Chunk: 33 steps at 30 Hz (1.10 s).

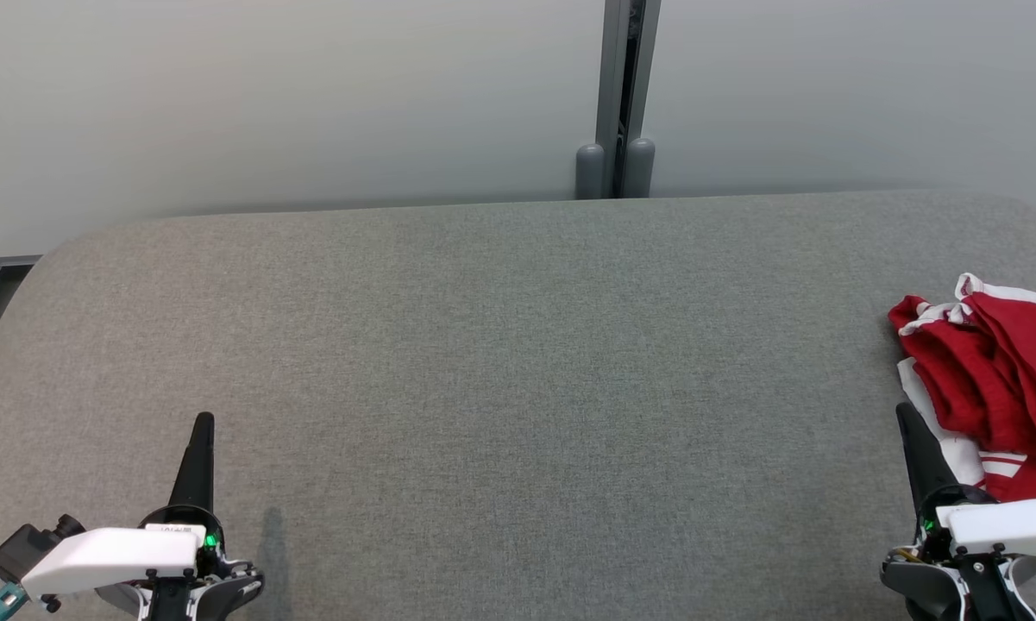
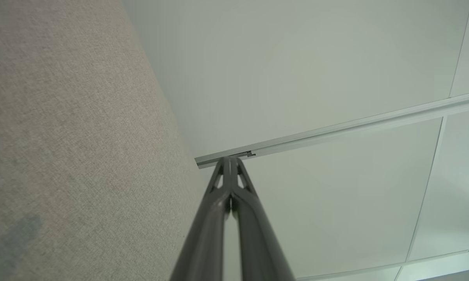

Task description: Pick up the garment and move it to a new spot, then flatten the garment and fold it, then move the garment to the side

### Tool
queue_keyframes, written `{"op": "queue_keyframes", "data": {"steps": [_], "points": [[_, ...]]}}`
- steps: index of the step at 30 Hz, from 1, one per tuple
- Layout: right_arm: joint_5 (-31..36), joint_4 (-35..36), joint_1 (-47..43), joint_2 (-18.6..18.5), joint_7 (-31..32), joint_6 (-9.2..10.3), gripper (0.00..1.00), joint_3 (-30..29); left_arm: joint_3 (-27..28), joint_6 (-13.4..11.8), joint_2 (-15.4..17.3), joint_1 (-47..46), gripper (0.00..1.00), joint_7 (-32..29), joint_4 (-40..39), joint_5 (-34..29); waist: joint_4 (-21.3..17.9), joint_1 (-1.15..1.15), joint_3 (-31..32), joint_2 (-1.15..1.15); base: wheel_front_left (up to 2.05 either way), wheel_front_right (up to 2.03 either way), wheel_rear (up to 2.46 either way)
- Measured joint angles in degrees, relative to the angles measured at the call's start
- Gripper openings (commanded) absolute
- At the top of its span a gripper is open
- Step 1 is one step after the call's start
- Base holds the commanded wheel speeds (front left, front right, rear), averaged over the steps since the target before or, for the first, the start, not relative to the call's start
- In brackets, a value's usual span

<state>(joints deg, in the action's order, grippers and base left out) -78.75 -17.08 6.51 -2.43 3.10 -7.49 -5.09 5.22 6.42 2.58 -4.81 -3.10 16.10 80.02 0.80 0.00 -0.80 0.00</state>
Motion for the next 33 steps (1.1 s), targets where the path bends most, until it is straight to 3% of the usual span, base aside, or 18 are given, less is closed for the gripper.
{"op": "queue_keyframes", "data": {"steps": [33], "points": [[-13.6,3.1,0.0,-0.2,3.4,0.0,0.0,-1.5,1.2,1.0,0.1,-1.1,0.0,-3.4,-2.0,12.4,-0.8,0.0,0.6,0.0,0.0,0.0,0.0]]}}
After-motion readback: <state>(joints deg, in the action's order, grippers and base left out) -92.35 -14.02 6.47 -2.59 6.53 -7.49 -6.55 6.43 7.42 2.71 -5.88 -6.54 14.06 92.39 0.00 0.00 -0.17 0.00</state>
